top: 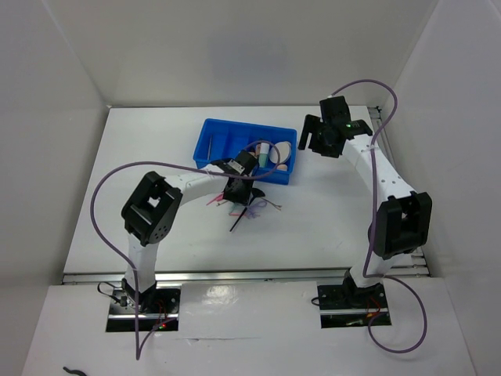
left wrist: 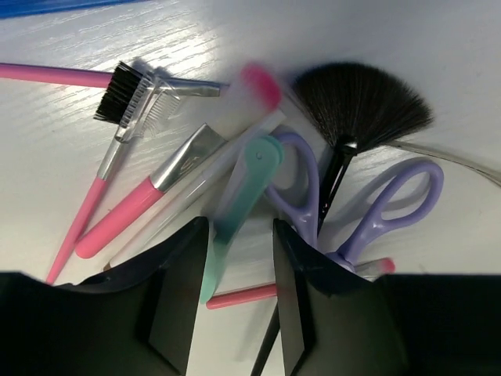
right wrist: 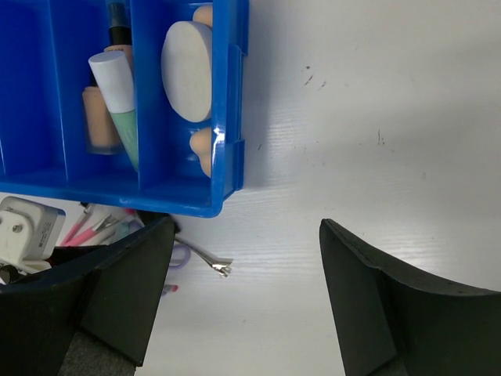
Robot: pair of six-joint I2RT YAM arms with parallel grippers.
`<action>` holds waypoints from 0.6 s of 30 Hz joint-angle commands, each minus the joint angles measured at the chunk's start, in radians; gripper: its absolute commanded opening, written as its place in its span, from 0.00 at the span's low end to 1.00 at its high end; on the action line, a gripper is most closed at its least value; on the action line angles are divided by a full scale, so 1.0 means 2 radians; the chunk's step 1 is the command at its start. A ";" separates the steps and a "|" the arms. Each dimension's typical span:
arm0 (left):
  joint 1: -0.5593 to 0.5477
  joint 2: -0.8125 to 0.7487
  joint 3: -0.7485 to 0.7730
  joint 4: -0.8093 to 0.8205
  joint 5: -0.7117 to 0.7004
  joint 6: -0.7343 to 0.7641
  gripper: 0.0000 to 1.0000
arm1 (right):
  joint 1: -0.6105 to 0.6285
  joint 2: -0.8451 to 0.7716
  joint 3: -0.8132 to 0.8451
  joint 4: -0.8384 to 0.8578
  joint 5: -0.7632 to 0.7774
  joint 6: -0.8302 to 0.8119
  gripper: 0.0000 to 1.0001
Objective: Organize the makeup
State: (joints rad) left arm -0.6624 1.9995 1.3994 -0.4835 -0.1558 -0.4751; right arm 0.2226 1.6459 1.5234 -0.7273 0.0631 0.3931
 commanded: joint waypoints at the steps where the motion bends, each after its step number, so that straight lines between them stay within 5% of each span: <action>1: 0.004 0.016 -0.001 0.000 -0.017 -0.002 0.52 | 0.003 0.000 0.000 0.015 0.001 -0.008 0.82; 18: -0.001 -0.044 0.023 -0.045 -0.028 0.032 0.00 | 0.003 0.005 0.000 0.010 -0.003 -0.008 0.82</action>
State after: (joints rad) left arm -0.6598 1.9934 1.4101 -0.5194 -0.1951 -0.4603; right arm 0.2226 1.6535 1.5234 -0.7261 0.0624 0.3912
